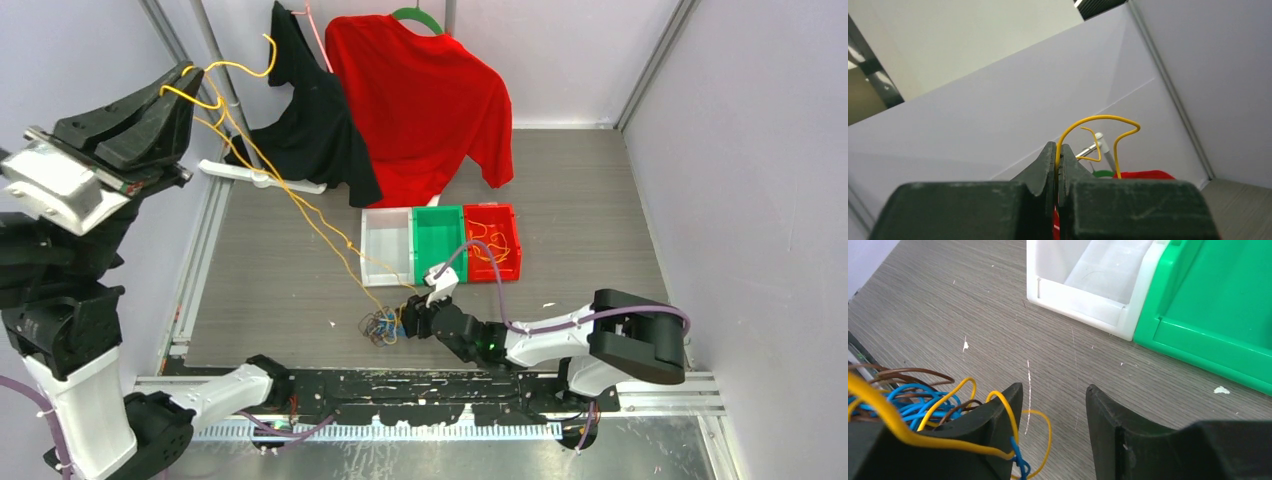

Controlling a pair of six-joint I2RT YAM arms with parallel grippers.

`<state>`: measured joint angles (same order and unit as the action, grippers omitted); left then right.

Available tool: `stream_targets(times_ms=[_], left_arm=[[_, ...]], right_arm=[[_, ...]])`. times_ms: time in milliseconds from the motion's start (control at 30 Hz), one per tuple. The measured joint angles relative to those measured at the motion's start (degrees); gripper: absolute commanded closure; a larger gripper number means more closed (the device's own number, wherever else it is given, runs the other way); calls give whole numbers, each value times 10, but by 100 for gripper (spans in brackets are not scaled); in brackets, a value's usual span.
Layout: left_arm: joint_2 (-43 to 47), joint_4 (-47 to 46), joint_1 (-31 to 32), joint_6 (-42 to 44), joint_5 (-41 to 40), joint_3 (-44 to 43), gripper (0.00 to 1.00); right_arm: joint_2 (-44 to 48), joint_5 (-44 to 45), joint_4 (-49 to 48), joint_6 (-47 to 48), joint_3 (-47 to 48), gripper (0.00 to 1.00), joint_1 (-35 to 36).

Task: Untangle the cables

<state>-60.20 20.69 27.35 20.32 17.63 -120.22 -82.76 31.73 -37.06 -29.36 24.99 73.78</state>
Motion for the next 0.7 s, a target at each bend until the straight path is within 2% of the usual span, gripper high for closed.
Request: stream_targets(times_ms=[200,367,400,467,567,700], left_arm=[[60,-22,0,47,-47,142,100],[106,11,0,80,-68,247,98],[121,20,0,86,-73,276,92],[158,45,0,96,-82,357,69],[216,126,0,106,-86,501,36],[235,205,0,104,-60,571,17]], right_arm=[[17,7,10,-1,-6,71,0],[59,7,45,5,-17,88,0],[71,7,51,6,-17,92,0],[105,3,67,13,-16,99,0],[155,-6,107,26,-2,99,0],[186,-26,163,47,47,99,0]])
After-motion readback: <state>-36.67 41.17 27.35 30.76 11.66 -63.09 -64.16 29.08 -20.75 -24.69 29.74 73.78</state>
